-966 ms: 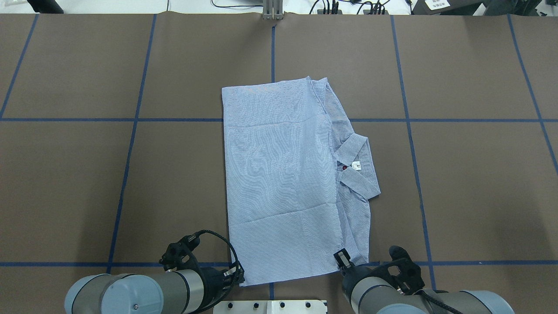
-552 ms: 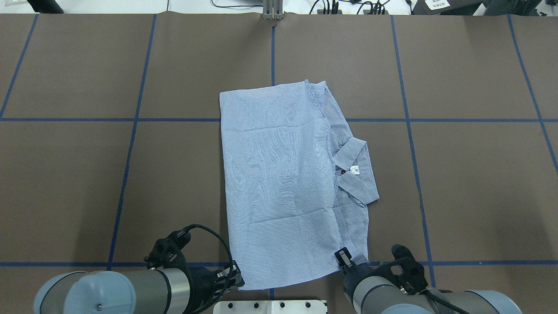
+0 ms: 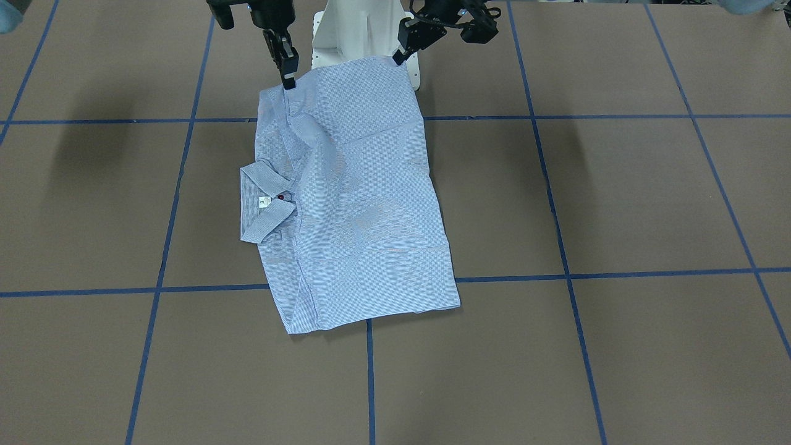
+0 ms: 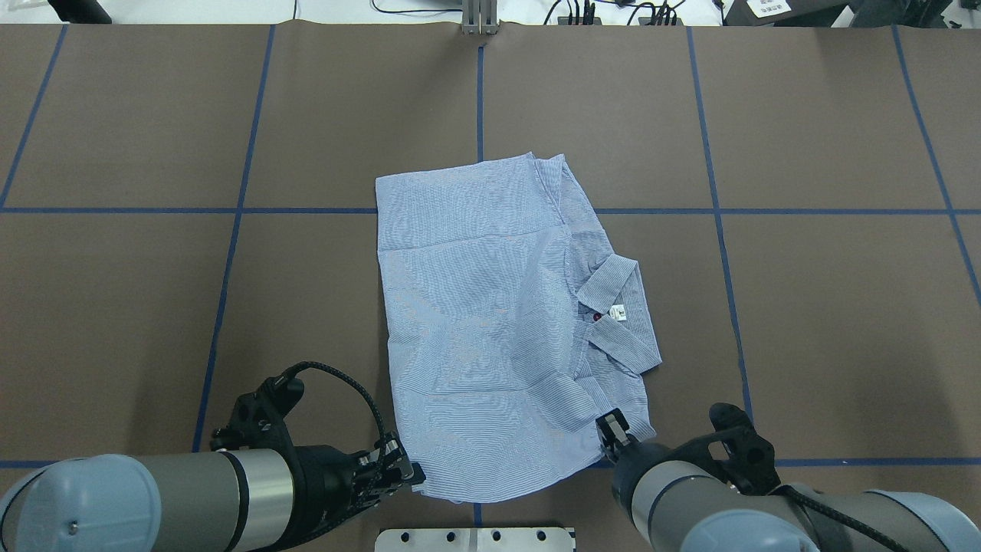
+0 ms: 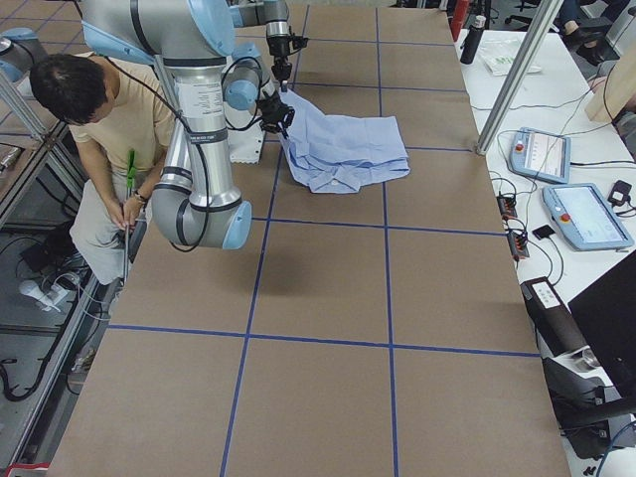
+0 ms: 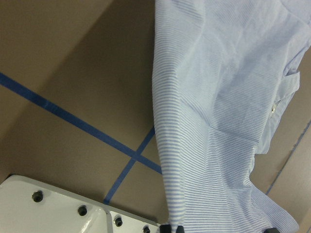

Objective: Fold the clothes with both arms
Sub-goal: 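Lift the near edge with both grippers and fold it toward the far edge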

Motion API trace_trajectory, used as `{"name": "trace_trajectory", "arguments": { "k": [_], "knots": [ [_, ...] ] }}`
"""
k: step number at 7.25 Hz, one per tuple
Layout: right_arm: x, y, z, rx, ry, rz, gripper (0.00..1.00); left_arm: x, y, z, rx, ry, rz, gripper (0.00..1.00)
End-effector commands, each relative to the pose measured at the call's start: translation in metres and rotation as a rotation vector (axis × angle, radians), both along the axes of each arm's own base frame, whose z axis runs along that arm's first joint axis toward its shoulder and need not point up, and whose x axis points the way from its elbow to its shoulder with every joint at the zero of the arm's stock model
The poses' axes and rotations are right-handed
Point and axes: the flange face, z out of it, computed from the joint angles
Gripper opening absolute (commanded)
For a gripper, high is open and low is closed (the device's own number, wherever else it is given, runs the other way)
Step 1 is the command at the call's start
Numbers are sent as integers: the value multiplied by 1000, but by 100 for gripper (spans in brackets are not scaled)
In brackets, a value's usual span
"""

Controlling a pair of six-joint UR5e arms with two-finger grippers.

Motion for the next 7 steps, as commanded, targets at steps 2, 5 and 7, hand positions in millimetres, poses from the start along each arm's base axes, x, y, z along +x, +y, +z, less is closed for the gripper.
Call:
{"name": "trace_trajectory", "arguments": {
  "k": [2, 5, 7],
  "knots": [
    [10, -108, -7, 45, 109, -39, 0, -34, -111, 10, 49, -52, -88, 0],
    [-6, -202, -16, 57, 184, -66, 0, 4, -221, 16, 75, -145, -198, 0],
    [-49, -289, 6, 73, 148, -85, 0, 10, -281, 42, 99, -155, -242, 0]
  ]
}}
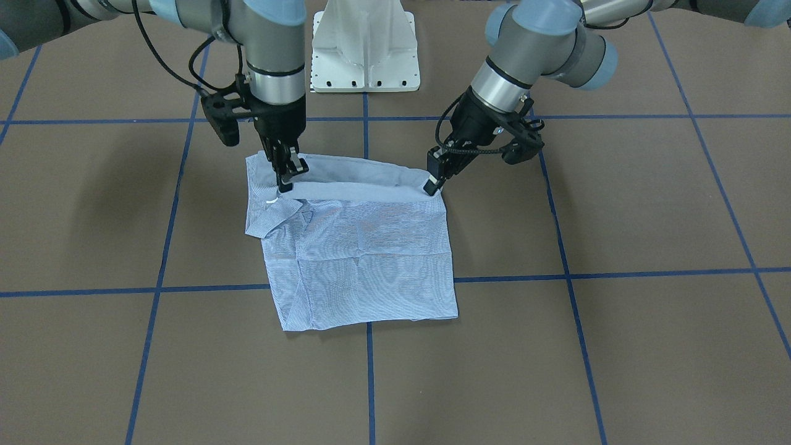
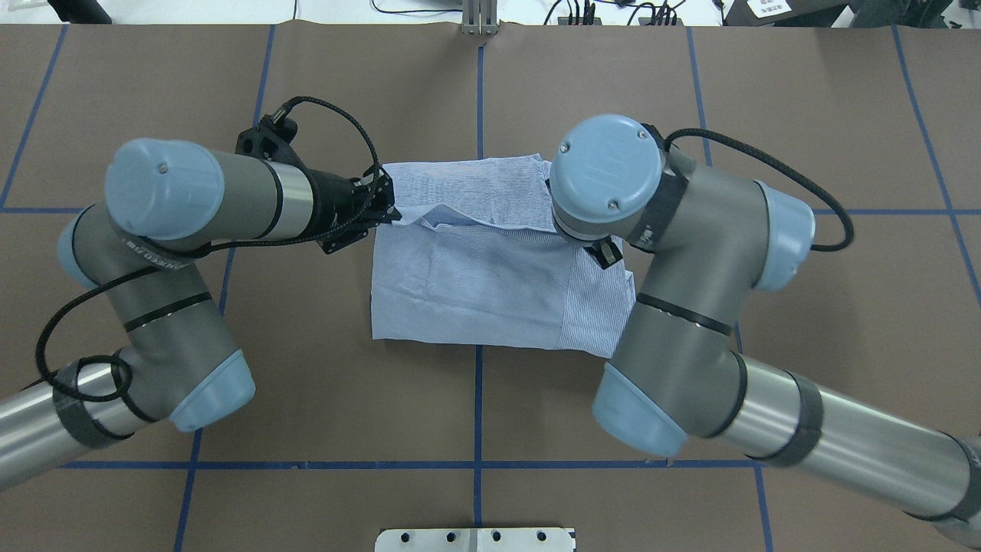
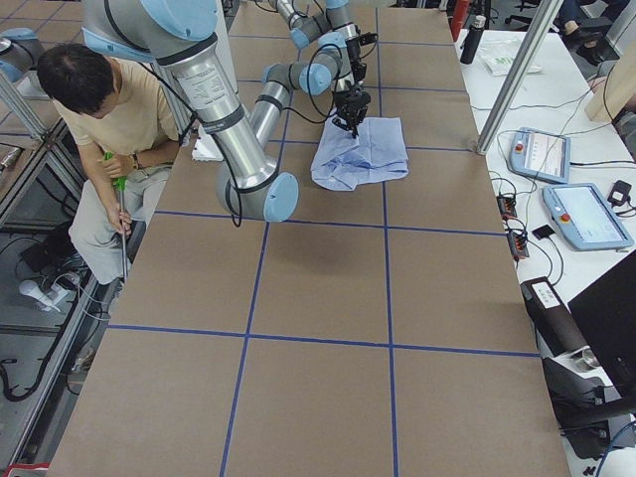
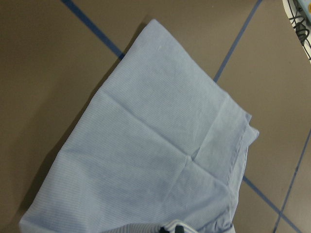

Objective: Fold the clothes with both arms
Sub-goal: 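Lift the near edge with both grippers and fold it toward the far edge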

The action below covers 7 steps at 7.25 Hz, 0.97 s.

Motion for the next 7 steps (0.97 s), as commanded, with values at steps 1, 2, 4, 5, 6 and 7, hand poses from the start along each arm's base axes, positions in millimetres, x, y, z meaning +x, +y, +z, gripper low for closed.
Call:
{"name": "trace_trajectory", "arguments": {
  "k": [1, 2, 4, 5, 6, 7],
  "knots": [
    [-35, -86, 20, 26, 33, -40, 0, 10, -59, 37, 21, -19, -41, 0],
    [-38, -105, 27, 39, 72, -69, 0, 17, -79, 49, 20, -26, -55, 0],
    [-51, -134, 38, 81, 50, -70, 0, 29, -112, 57, 32, -29, -78, 0],
    [-66, -151, 25, 82, 71, -90, 0, 35, -123, 54, 35, -38, -83, 0],
    [-70, -163, 31, 101, 58, -85, 0, 42, -131, 52, 39, -48, -86, 0],
    [-69, -172, 40, 129, 80, -119, 0, 45, -140, 65, 47, -47, -92, 0]
  ]
}}
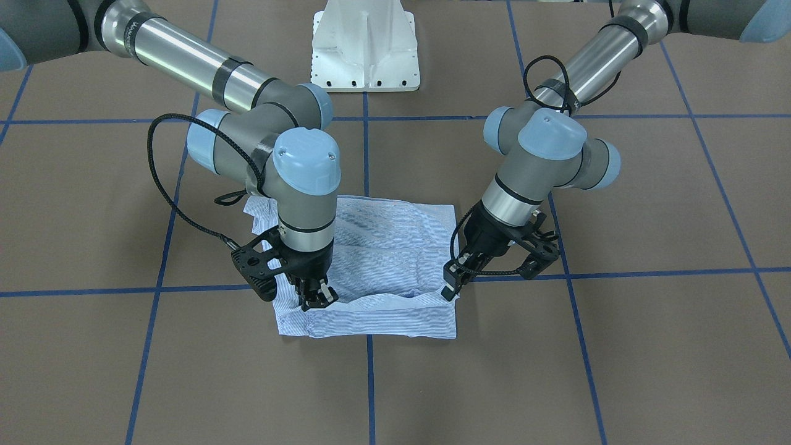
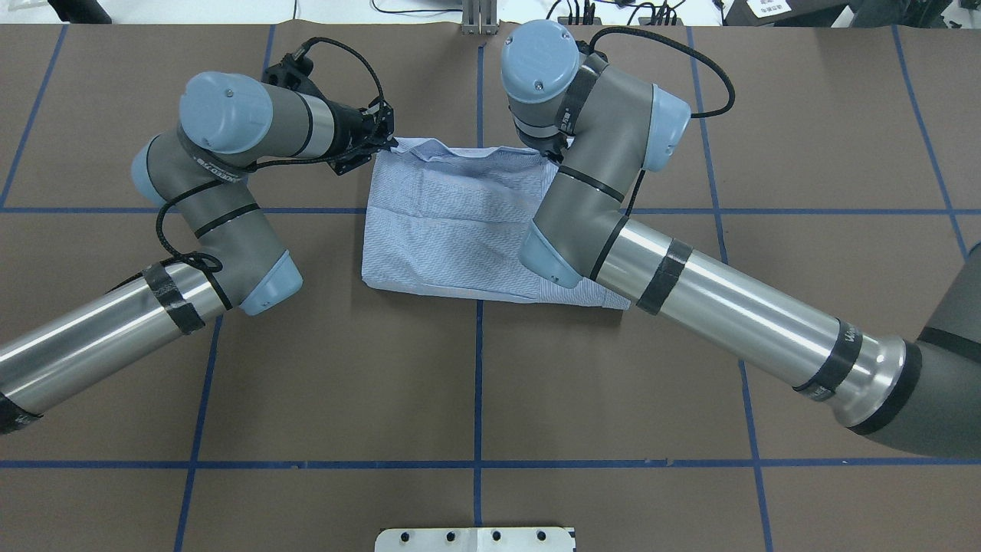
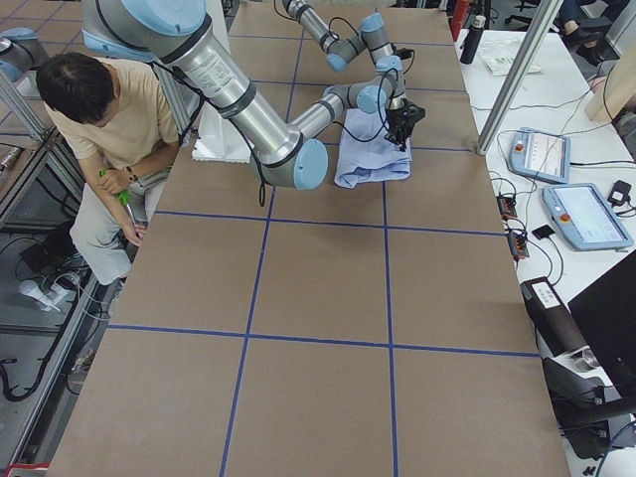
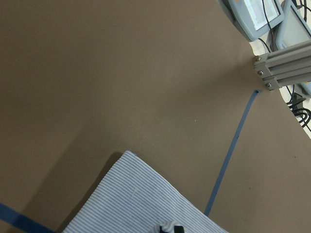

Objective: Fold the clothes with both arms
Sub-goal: 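Lay the folded edge on the far side and open both grippers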

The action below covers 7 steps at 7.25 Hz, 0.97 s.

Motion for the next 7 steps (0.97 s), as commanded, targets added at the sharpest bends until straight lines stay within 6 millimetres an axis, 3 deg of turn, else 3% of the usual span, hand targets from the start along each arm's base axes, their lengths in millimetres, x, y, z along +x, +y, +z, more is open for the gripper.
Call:
{"name": "trace_trajectory", "arguments": {
  "k": [1, 2, 3, 4, 5, 7],
  "knots": [
    [5, -24, 11, 57, 21, -41, 0, 8, -20, 16, 34, -8, -8, 0],
    [1, -30, 17, 65, 17, -43, 0, 13, -30, 17, 57, -41, -46, 0],
    [-4, -37, 9, 85, 24, -63, 55, 17, -36, 22, 61, -64, -44, 19],
    [-12, -45, 4, 83, 38, -74, 100, 14, -39, 23, 97, -89, -38, 68],
    [5, -60, 0, 108, 15, -63, 100, 0, -50, 22, 100, -89, -57, 98],
    [44, -86, -5, 137, 9, -122, 100, -41, -74, 19, 112, -89, -97, 99]
  ]
}}
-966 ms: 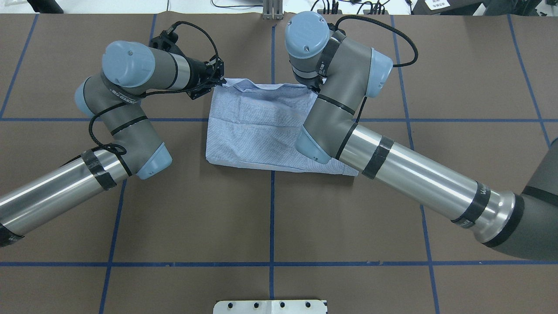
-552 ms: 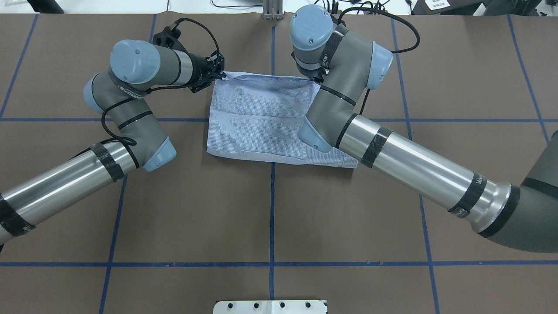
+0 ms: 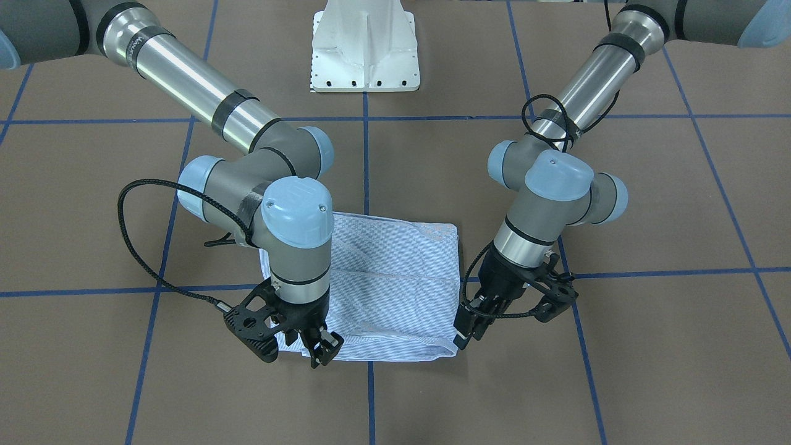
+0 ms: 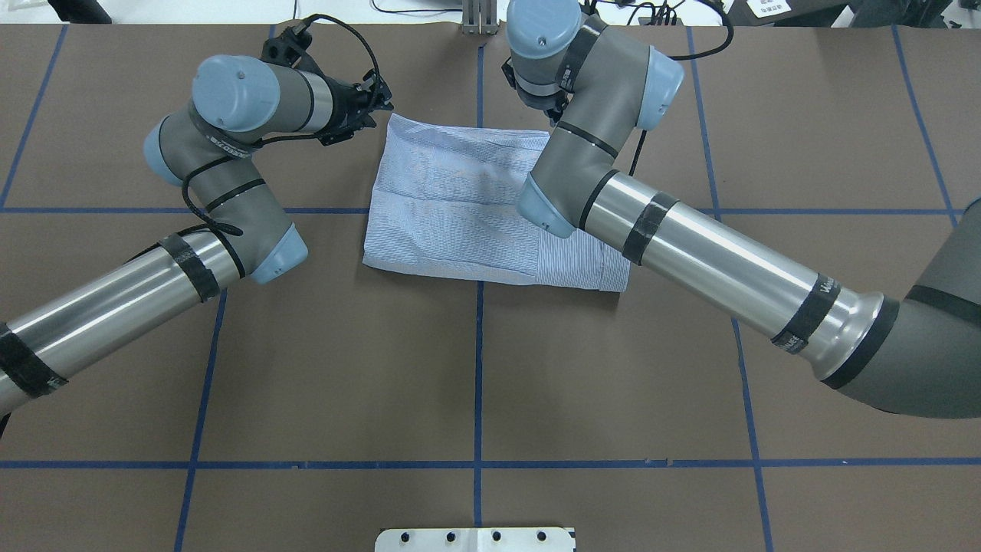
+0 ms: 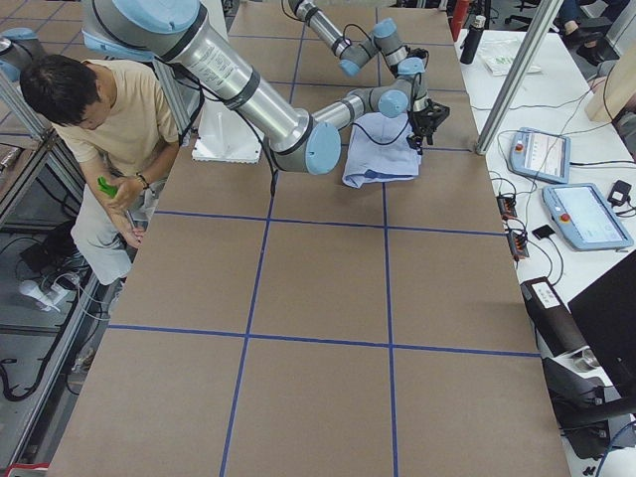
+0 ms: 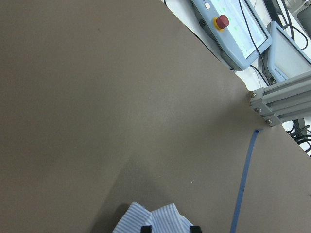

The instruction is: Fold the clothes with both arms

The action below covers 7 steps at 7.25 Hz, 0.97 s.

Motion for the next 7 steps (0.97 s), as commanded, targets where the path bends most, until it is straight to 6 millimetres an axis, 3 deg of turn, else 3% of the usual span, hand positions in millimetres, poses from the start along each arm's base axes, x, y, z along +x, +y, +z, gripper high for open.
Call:
{"name": "trace_trajectory", "arguments": {
  "k": [1, 2, 3, 4, 6, 7],
  "knots": [
    [32, -15, -11, 12, -37, -38, 100, -41, -11, -2, 66, -20, 38, 99],
    [45, -4, -6, 7, -70, -61, 100, -59, 3, 13, 117, -49, 95, 99],
    [76, 4, 12, 13, -100, -107, 100, -85, 10, 29, 189, -98, 151, 99],
    [109, 13, 39, 35, -108, -191, 100, -125, 28, 63, 334, -206, 237, 99],
    [196, 7, 98, 98, -101, -336, 100, -185, 51, 117, 547, -404, 336, 99],
    [246, 5, 136, 129, -94, -396, 100, -243, 64, 151, 643, -497, 392, 99]
  ]
}}
